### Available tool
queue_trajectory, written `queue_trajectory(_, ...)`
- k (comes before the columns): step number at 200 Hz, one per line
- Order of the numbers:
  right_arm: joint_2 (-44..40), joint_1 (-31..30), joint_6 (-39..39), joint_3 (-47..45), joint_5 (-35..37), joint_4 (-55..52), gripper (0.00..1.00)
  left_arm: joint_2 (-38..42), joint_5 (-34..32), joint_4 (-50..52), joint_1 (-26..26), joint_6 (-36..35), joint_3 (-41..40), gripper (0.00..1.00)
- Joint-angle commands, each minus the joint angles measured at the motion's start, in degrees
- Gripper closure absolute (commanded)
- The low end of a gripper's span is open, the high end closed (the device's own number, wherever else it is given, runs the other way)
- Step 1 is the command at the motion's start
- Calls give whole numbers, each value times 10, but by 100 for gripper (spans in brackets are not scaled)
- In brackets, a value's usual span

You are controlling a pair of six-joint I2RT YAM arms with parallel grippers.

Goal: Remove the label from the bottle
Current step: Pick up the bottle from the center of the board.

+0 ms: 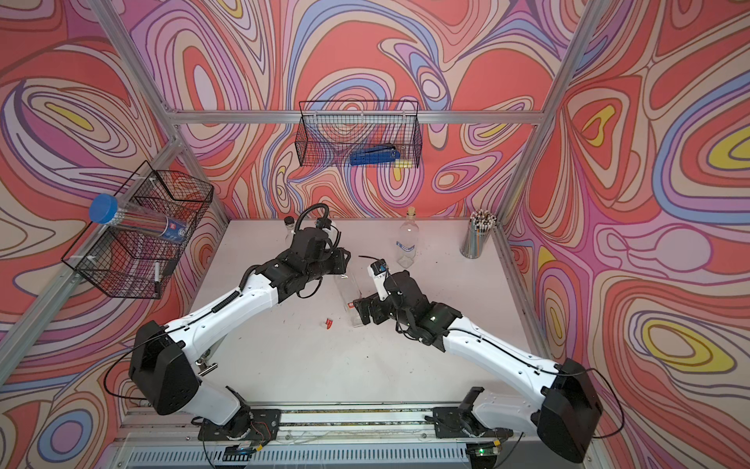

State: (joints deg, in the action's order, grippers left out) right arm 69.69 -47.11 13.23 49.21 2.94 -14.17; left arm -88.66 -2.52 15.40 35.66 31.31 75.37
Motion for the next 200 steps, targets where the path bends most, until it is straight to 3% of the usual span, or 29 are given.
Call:
queue_trajectory(1,14,-32,-13,-19,50,23,2,-4,-8,26,-9,57,21,100)
queue_trajectory(36,27,-52,-11,-56,103,76,2,-5,3,31,-19,80,19,100)
queue_trajectory(200,127,-78,-41,-108,162,224,2,40,45,6,-37,137,-1,100)
